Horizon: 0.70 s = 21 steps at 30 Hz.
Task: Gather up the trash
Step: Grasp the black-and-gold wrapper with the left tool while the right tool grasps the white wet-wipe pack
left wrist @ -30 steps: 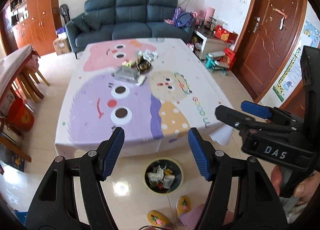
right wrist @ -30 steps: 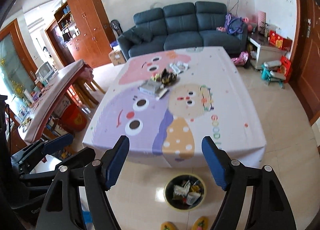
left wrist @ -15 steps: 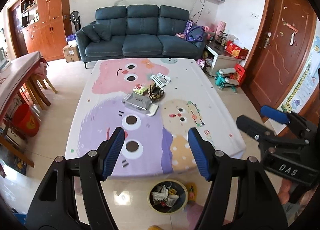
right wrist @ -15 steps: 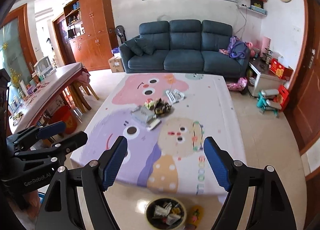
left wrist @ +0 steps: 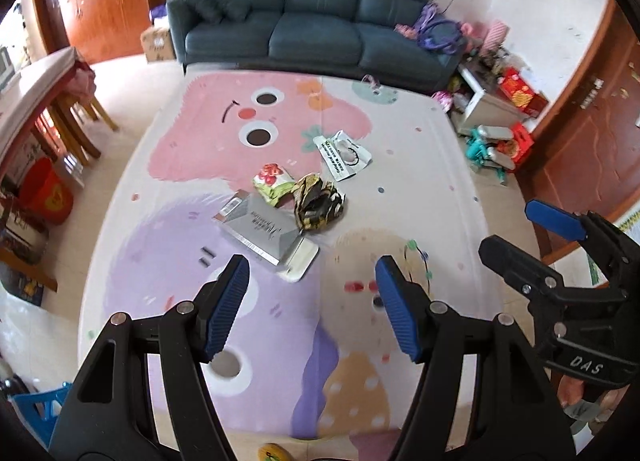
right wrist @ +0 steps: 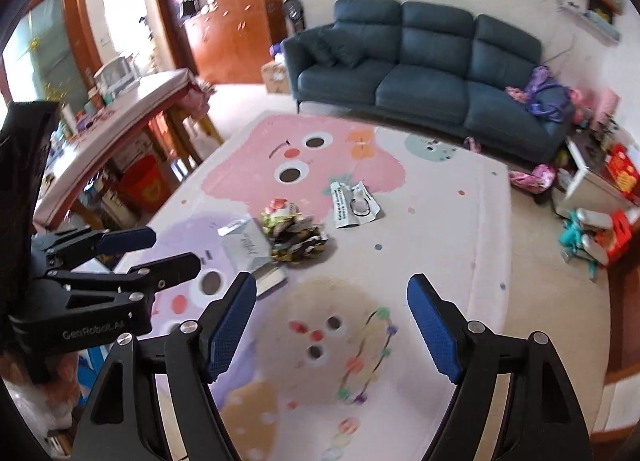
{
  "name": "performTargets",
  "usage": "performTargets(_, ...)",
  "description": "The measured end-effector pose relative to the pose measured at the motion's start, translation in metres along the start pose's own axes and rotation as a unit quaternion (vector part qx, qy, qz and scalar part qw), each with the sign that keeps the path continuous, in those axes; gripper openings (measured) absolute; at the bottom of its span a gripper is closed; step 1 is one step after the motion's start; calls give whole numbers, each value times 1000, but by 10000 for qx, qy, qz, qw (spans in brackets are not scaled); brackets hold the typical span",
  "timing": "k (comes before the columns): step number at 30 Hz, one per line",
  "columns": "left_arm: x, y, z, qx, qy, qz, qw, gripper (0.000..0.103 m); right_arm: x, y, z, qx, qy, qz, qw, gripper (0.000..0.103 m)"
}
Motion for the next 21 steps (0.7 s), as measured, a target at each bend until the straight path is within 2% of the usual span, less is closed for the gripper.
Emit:
performTargets(7, 39, -118, 11, 298, 402, -636, 9967, 63, 25, -104, 66, 431, -98, -505, 9977, 80)
performTargets(13, 48, -187, 4, 639, 503, -1056, 9911, 63, 42, -170, 93, 812, -330, -773, 9932, 80)
performTargets(16, 47, -209, -1, 705, 579, -1249, 9880, 55, 49, -194, 93, 887, -319, -859, 9918, 80)
performTargets(18, 46, -220, -3, 728, 662, -1338, 9861, 45, 51, -212, 90, 931, -312, -901, 9911, 80)
performTargets(21, 47, -229, -5, 752, 796, -1338, 9849, 39, 53, -234, 87, 980, -308, -996, 9897, 80)
Point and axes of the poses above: each gripper's, at about its wrist camera, not at the fingertips, and y roughly against the way its jaws point, z to its right, x to its top, the point moved 8 cm from there along -y, roughly the way its jaws point, and after that the axes turned 1 degree about y, right-handed, at the moved point
